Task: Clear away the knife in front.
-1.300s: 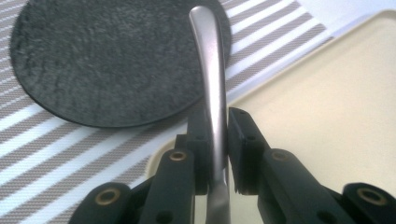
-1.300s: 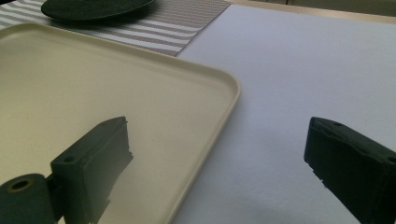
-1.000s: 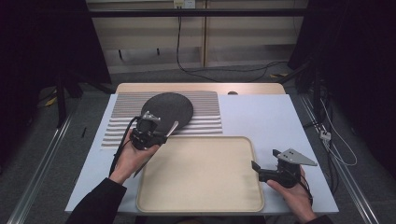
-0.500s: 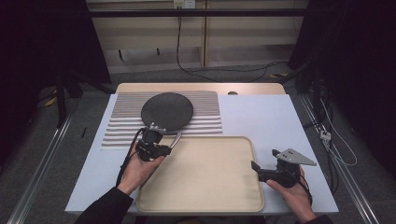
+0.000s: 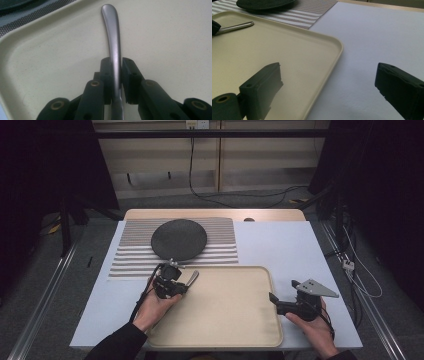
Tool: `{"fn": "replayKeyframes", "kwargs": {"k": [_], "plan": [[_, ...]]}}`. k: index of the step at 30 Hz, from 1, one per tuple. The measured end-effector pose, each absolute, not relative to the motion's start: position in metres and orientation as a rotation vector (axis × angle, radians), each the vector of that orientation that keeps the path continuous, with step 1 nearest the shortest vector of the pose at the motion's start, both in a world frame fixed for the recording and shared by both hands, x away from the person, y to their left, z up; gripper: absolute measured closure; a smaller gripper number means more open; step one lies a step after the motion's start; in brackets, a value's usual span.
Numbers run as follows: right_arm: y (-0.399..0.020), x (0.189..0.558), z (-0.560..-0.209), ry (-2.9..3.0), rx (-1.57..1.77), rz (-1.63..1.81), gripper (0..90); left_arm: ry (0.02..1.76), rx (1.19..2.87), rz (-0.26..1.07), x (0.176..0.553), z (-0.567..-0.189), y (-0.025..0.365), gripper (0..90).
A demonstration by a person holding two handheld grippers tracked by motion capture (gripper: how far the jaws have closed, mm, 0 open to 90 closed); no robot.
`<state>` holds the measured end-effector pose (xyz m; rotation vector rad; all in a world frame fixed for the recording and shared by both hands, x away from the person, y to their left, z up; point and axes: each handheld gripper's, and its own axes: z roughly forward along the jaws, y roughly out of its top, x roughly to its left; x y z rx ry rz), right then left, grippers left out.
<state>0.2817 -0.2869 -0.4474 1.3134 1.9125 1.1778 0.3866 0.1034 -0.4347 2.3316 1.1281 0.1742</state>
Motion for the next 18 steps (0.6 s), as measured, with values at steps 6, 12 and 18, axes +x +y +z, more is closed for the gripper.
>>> {"fn": "replayKeyframes", "kwargs": {"k": [6, 12, 18], "plan": [[-0.287, 0.282, -0.448, 1.913, 1.311, 1.177, 6.7, 1.142, 2.311, 0.159, 0.383, -0.436, 0.107, 79.7], [-0.287, 0.283, -0.448, 1.916, 1.313, 1.177, 6.7, 1.145, 2.308, 0.184, 0.378, -0.436, 0.108, 79.6], [-0.288, 0.283, -0.448, 1.915, 1.317, 1.182, 6.7, 1.144, 2.277, 0.115, 0.379, -0.436, 0.115, 71.4]]}}
